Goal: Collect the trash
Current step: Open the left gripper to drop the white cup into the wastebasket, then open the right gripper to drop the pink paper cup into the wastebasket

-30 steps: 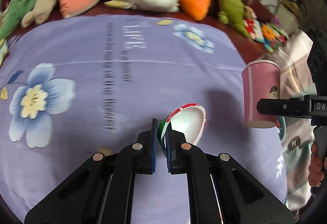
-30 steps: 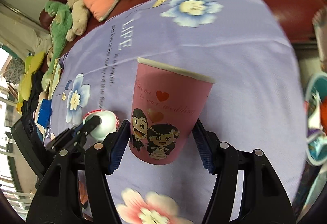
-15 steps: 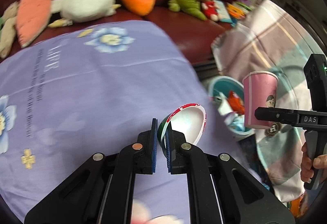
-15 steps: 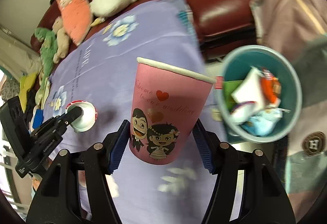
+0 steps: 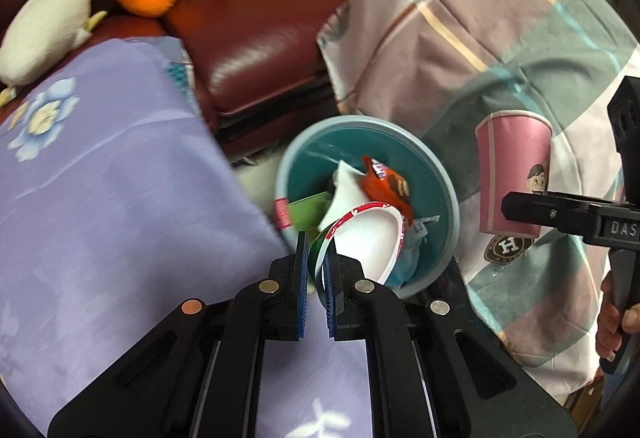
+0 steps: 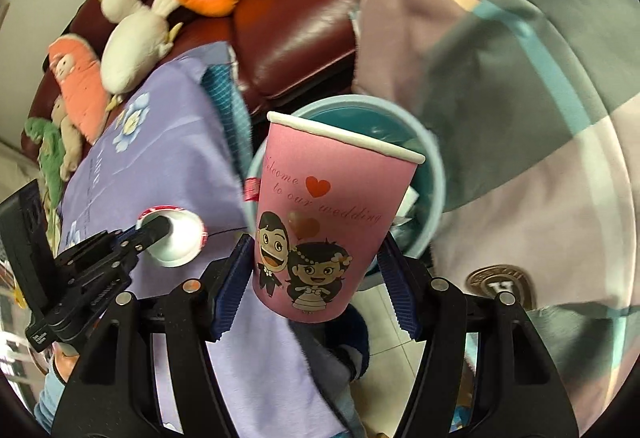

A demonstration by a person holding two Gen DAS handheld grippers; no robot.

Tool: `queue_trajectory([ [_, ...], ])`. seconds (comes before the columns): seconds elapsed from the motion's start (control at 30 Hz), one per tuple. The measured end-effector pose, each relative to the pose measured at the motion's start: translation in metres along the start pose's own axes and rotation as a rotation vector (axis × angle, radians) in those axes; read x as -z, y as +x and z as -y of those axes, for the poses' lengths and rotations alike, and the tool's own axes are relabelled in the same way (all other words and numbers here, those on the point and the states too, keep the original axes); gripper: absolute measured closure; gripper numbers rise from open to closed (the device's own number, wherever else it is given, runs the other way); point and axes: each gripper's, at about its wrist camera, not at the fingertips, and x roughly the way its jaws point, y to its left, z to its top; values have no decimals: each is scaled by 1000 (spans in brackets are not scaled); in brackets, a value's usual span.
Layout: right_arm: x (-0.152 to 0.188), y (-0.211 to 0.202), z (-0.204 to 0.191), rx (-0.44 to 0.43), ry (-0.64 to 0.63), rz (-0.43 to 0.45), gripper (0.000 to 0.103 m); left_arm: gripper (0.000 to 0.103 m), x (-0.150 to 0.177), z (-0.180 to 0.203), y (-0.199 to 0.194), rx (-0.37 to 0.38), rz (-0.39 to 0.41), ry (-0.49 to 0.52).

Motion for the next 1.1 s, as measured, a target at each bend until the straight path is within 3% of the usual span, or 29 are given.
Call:
queue_trajectory([
  [0.37,-19,15,27,2,15,-19,43,94,-20,22,61,18,-79,41],
  [0.47,-20,23,28,-3,14,-36,43,76,-22,19,76,22,-105,30],
  [0.53,-22,29,27,-3,13,-45,43,48,-22,17,80,7,-96,31],
  [0.63,-23,36,26,-2,11,-59,43,32,-21,13,81,10,-81,23],
  [0.83,-27,42,23,7,6,-71,42,14,-17,13,74,-3,-67,46],
  [1.1,-27,45,10,18,-25,-89,42,6,-9,5,48,-36,-24,39],
])
